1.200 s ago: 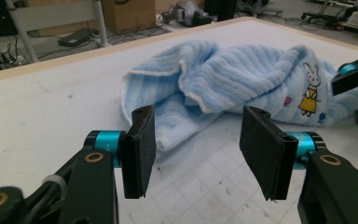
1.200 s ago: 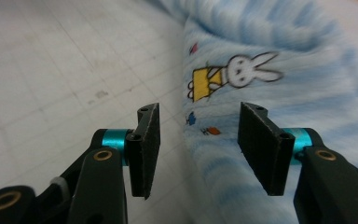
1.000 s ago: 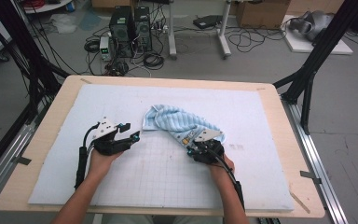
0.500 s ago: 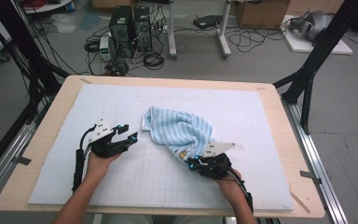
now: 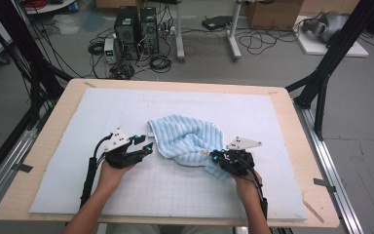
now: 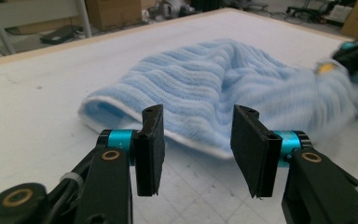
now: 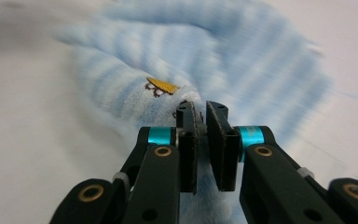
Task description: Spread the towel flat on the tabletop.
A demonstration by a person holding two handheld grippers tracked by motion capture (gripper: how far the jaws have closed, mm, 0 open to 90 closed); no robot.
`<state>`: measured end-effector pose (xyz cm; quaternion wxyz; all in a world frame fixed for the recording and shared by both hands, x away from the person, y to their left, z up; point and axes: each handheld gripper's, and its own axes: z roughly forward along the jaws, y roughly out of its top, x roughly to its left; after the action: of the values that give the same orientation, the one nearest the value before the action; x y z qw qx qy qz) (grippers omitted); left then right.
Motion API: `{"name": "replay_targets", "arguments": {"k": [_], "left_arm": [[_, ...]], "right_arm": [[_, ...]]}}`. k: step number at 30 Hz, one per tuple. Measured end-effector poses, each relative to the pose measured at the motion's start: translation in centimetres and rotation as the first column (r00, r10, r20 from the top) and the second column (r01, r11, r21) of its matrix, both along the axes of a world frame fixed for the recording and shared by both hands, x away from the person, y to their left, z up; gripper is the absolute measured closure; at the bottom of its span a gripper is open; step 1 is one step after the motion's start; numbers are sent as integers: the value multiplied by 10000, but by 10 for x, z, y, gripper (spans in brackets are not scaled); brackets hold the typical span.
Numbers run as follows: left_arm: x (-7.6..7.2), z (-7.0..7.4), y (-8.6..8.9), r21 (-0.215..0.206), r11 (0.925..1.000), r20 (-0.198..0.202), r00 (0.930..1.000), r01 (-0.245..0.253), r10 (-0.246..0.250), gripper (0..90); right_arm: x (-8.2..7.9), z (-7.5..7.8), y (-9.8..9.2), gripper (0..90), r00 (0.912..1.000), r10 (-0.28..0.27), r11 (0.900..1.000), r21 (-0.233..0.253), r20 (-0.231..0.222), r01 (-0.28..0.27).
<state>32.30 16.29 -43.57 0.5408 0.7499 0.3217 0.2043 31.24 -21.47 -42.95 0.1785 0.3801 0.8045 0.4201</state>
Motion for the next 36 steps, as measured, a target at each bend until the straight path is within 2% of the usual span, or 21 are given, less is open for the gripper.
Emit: {"name": "replay_targets", "arguments": {"k": [3, 4, 5, 7, 9, 12, 14, 19, 22, 23, 25, 27, 29, 32, 34, 36], "left_arm": [[-1, -2, -7, 101, 9993, -85, 9993, 352, -351, 573], [-2, -3, -9, 148, 9983, -29, 9984, 571, -571, 637], [-3, -3, -11, 188, 9970, 1, 9972, 748, -748, 682], [-4, -4, -16, 203, 9957, -49, 9959, 901, -900, 681], [-4, -5, -19, 77, 9954, -156, 9954, 950, -949, 639], [-5, -6, -21, 102, 9942, -352, 9937, 1071, -1066, 606], [-7, -7, -23, 243, 9916, -378, 9913, 1272, -1262, 612], [-15, -7, -29, 293, 9824, -366, 9824, 1843, -1832, 750], [-19, -10, -38, 488, 9765, -356, 9774, 2098, -2082, 732], [-20, -11, -40, 546, 9773, -468, 9782, 2046, -2022, 682], [-20, -12, -45, 870, 9817, -522, 9848, 1695, -1654, 551], [-19, -11, -46, 727, 9873, -448, 9894, 1415, -1385, 484], [-18, -11, -47, 638, 9892, -376, 9908, 1320, -1298, 487], [-19, -11, -53, 917, 9849, -488, 9886, 1465, -1425, 549], [-22, -10, -56, 1324, 9820, -525, 9902, 1351, -1292, 585], [-26, -9, -57, 1390, 9821, -544, 9912, 1272, -1207, 599]], "right_arm": [[8, -9, -8, 809, 9929, -1180, 9930, -132, -134, 1178], [10, -12, -10, 788, 9906, -1350, 9908, -91, -225, 1348], [11, -14, -12, 765, 9897, -1391, 9903, -4, -331, 1392], [9, -15, -12, 723, 9913, -1281, 9917, 105, -294, 1285], [4, -13, -13, 678, 9928, -1188, 9924, 323, -122, 1192], [-4, -9, -17, 591, 9934, -1141, 9914, 654, 86, 1133], [-10, -5, -23, 582, 9930, -1171, 9898, 836, 160, 1153], [-24, 1, -37, 552, 9906, -1304, 9858, 1115, 414, 1252], [-31, 3, -43, 550, 9890, -1389, 9845, 1149, 508, 1324], [-33, 3, -45, 550, 9884, -1417, 9839, 1177, 550, 1345], [-36, 3, -47, 550, 9878, -1452, 9830, 1212, 563, 1376], [-38, 2, -48, 548, 9877, -1476, 9826, 1215, 525, 1403], [-38, 1, -49, 544, 9875, -1493, 9822, 1224, 496, 1424], [-38, -1, -49, 539, 9878, -1497, 9817, 1259, 438, 1432], [-38, 0, -50, 538, 9870, -1513, 9816, 1262, 533, 1436], [-39, 0, -51, 532, 9862, -1564, 9802, 1313, 535, 1483]]}}
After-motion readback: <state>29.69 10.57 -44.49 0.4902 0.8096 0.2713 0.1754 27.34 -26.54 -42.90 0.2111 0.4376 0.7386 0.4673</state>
